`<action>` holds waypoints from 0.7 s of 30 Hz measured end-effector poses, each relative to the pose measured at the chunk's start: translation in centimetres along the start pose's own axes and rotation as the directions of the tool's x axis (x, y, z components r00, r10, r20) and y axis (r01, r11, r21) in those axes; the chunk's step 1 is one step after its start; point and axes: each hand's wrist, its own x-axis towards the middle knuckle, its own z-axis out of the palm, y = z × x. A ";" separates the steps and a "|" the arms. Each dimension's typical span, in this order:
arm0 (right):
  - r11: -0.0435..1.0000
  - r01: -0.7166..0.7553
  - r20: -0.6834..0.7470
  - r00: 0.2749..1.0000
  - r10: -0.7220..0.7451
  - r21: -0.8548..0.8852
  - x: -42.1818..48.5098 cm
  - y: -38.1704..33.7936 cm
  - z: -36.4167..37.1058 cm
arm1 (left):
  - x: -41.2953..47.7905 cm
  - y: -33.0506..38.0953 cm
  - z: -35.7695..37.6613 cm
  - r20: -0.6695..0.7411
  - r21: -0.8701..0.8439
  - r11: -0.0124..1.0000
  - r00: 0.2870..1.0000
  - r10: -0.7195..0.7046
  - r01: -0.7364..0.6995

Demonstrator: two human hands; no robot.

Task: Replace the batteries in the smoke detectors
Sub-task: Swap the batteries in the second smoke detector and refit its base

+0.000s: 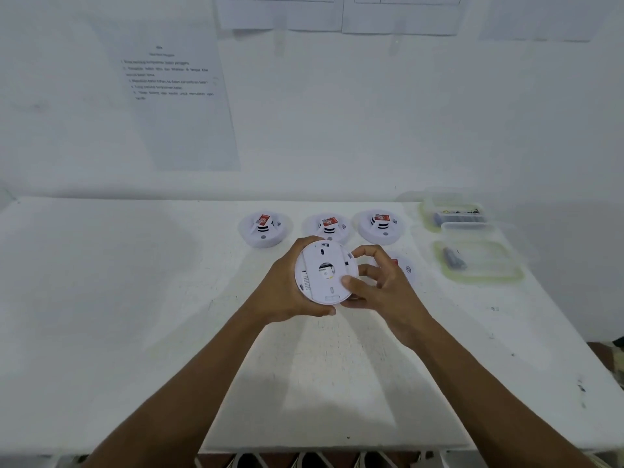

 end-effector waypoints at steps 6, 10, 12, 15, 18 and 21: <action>0.800 0.212 -0.127 0.933 -0.337 -0.562 0.9 0.3 1.5 | -0.3 0.0 0.0 -0.001 0.001 0.997 0.997 -0.072 0.072; 0.800 0.177 -0.157 0.935 -0.319 -0.573 1.5 -0.1 3.1 | -0.2 -0.6 -0.4 -0.018 0.063 0.995 0.997 -0.079 0.079; 0.821 0.181 -0.173 0.932 -0.320 -0.541 1.6 -0.6 3.7 | 0.0 -0.3 -0.6 -0.026 0.067 0.995 0.997 -0.067 0.069; 0.843 0.180 -0.175 0.936 -0.305 -0.507 1.6 -0.9 4.3 | 0.3 0.3 -1.0 -0.065 0.071 0.995 0.996 -0.059 0.063; 0.827 0.179 -0.148 0.943 -0.300 -0.533 1.6 -0.7 4.5 | 0.3 0.4 -1.3 -0.042 0.088 0.996 0.999 -0.015 0.019; 0.801 0.203 -0.107 0.943 -0.314 -0.563 1.8 -0.6 4.5 | -0.1 0.2 -1.5 -0.037 0.059 0.998 0.999 -0.008 0.010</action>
